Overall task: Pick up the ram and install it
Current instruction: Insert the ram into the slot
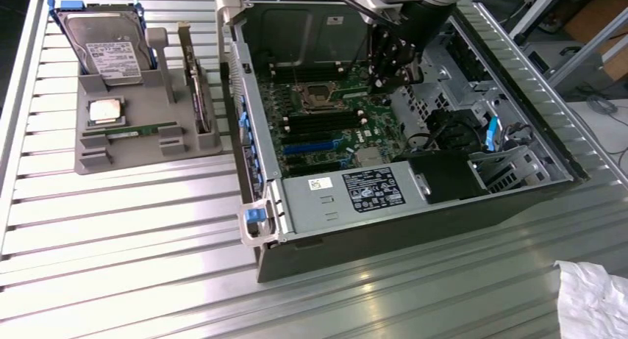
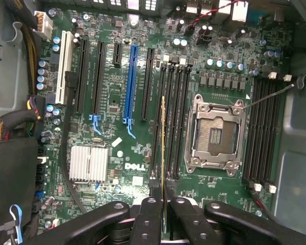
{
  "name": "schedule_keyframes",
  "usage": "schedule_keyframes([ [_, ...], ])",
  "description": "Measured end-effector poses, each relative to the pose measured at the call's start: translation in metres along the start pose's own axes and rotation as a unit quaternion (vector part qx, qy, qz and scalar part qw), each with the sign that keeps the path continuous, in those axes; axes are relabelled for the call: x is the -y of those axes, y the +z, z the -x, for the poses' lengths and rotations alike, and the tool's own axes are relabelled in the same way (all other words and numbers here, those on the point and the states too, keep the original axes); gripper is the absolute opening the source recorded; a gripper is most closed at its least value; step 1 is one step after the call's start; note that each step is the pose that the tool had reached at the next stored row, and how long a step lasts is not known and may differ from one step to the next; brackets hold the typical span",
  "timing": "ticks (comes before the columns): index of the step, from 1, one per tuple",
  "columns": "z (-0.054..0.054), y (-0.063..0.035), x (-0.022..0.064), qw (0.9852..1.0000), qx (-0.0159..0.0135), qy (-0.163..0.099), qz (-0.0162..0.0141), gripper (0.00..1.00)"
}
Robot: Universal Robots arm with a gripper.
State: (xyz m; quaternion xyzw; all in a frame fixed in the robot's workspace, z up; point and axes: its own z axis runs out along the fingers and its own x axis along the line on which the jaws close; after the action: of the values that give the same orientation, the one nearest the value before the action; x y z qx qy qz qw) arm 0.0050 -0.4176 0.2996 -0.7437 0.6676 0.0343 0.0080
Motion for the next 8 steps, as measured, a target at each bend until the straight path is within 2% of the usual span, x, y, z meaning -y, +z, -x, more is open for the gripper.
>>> schedule_keyframes([
  [8, -0.0001, 0.0017, 0.0, 1.0, 0.0, 0.0, 0.0, 0.13],
])
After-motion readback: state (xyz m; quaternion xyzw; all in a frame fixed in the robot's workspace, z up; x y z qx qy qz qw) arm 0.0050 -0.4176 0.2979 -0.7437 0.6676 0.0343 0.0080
